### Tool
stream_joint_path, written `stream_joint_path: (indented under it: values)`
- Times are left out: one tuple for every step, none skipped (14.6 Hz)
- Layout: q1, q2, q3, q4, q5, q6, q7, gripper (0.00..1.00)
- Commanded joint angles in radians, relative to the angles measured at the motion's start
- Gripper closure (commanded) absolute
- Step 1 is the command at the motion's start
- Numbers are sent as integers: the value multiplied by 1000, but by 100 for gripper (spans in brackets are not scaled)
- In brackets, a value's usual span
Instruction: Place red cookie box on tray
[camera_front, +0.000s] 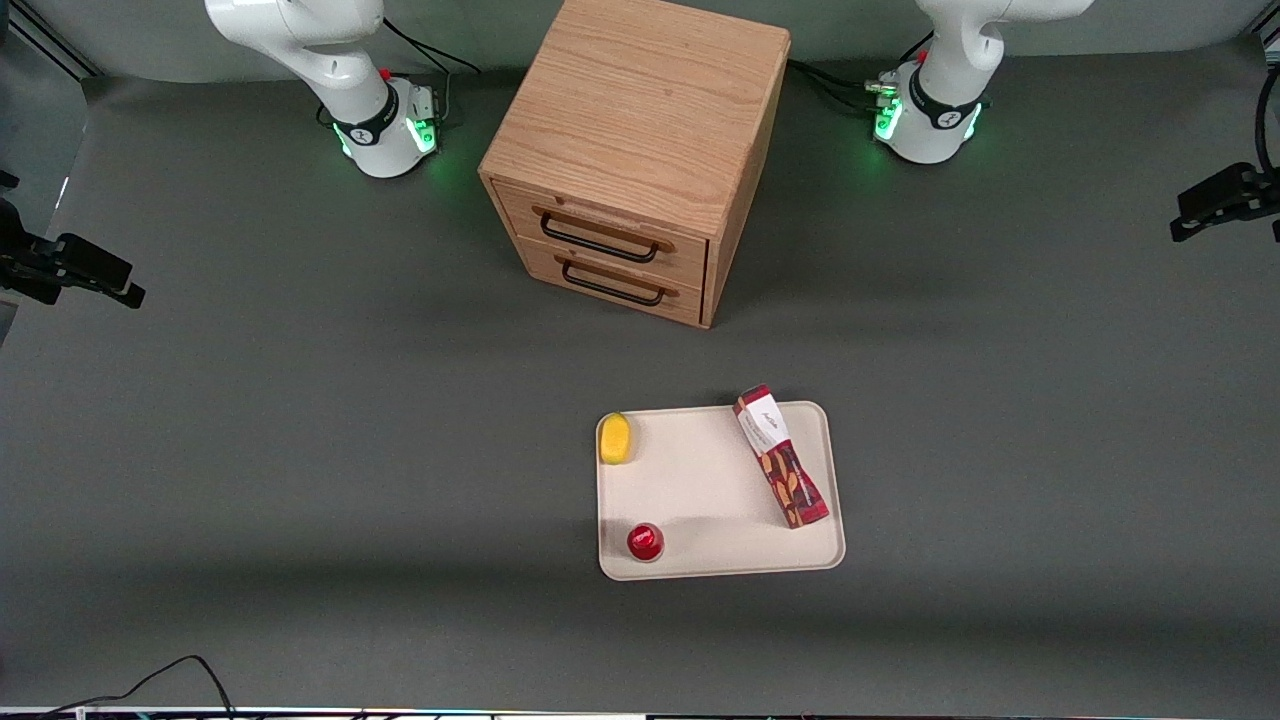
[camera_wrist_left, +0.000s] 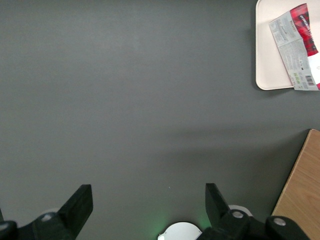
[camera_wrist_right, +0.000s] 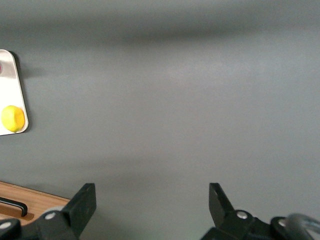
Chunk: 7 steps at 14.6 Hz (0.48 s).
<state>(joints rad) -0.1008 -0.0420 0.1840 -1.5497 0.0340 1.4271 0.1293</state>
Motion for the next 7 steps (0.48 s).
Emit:
stream_joint_path:
  values:
    - [7,-18,-5,-10,-8,7,26,0]
    - [7,-18,-6,0,-8,-2,26,0]
    - [7,-19,-11,13,-5,-17,26,0]
    - [7,-21,-11,20,-5,-28,26,0]
    - [6,-22,-11,23,-3,-37,26,0]
    - [6,-24,-11,23,0,-42,24,0]
    - [6,-25,-11,25,0,-46,26,0]
